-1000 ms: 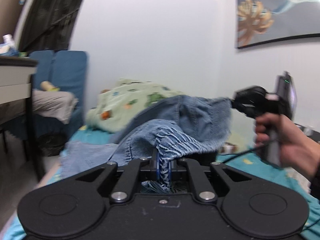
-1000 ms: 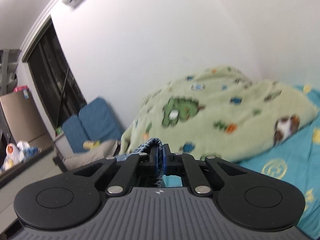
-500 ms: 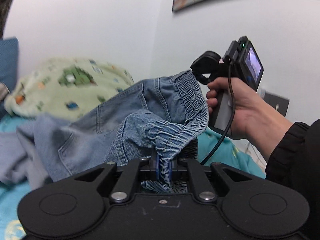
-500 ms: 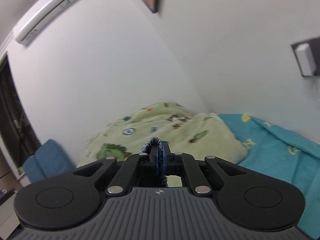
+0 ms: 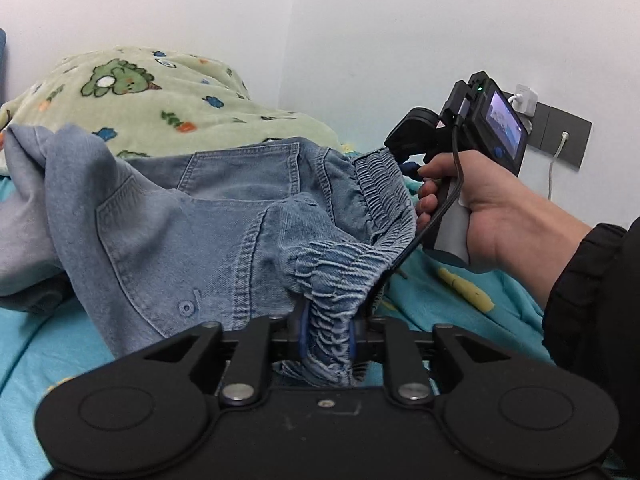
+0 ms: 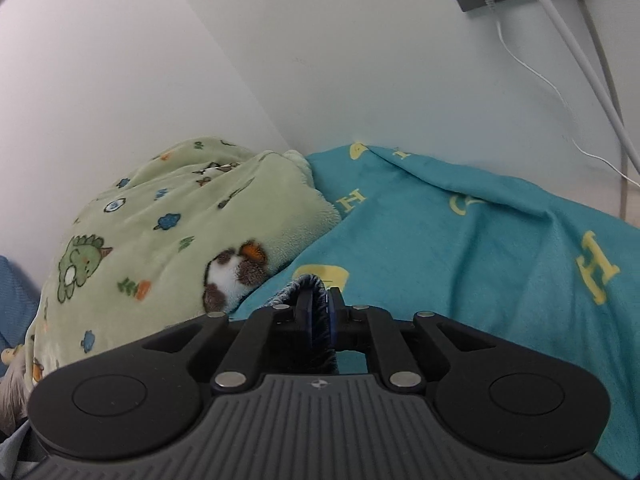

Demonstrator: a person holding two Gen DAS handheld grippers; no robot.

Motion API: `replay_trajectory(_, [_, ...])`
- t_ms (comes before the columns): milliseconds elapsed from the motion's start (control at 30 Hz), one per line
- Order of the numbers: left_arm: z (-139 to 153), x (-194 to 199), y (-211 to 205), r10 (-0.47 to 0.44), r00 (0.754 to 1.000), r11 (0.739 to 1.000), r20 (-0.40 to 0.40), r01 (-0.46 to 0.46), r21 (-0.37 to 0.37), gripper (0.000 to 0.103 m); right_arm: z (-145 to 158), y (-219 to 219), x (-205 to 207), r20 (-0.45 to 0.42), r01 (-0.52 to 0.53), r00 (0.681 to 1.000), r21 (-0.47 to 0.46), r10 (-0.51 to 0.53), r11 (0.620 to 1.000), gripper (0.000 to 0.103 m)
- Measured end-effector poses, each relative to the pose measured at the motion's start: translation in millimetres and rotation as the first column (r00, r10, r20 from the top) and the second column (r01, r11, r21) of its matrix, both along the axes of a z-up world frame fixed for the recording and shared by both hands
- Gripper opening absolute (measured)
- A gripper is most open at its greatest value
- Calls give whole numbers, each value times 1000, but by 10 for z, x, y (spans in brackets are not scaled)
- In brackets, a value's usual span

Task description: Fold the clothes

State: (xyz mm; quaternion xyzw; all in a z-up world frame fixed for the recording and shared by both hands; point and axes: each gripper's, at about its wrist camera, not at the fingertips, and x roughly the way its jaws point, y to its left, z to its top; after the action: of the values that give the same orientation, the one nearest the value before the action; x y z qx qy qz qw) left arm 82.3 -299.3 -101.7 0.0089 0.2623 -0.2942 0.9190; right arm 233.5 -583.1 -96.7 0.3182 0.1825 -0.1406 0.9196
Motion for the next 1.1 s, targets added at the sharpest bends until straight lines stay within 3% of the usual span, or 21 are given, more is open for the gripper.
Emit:
replay_trajectory(33, [19, -24, 12, -1, 1000, 1000, -2, 1, 0, 20, 54, 14, 5, -13, 6, 1000, -4, -6, 1000, 24])
replay_trajectory(67, [38, -26, 43, 0, 1000, 1000, -3, 0, 3, 20, 96, 40, -3, -29, 1, 1000, -12, -2, 1000, 37])
replay_trajectory(133, [85, -65, 82, 4, 1000, 1000, -6, -4, 6, 23, 170, 101, -32, -60, -19, 998, -28, 17, 999, 42])
replay_trajectory(333, [276, -216, 231, 19, 1000, 1000, -22, -19, 7, 31, 388, 260, -311, -119, -50, 992, -105, 38, 993, 43])
replay_trajectory(500, [518, -390, 378, 50, 999, 999, 13, -50, 3, 39, 480, 441, -687, -109, -83, 991, -98, 72, 992, 44])
replay_trajectory(800, [932, -597, 875, 112, 992, 994, 66, -111, -13, 39, 919, 1167, -1208, -49, -229, 973, -127, 225, 965, 44])
replay_trajectory(1000, [1112, -653, 1459, 194, 978, 981, 70, -193, -30, 40, 1038, 1828, -1489, -21, -348, 937, -144, 348, 927, 44])
replay_trajectory(1100, [1147, -617, 1752, 228, 972, 974, 58, -228, -18, 41, 1005, 2173, -1523, -25, -428, 903, -162, 429, 889, 44])
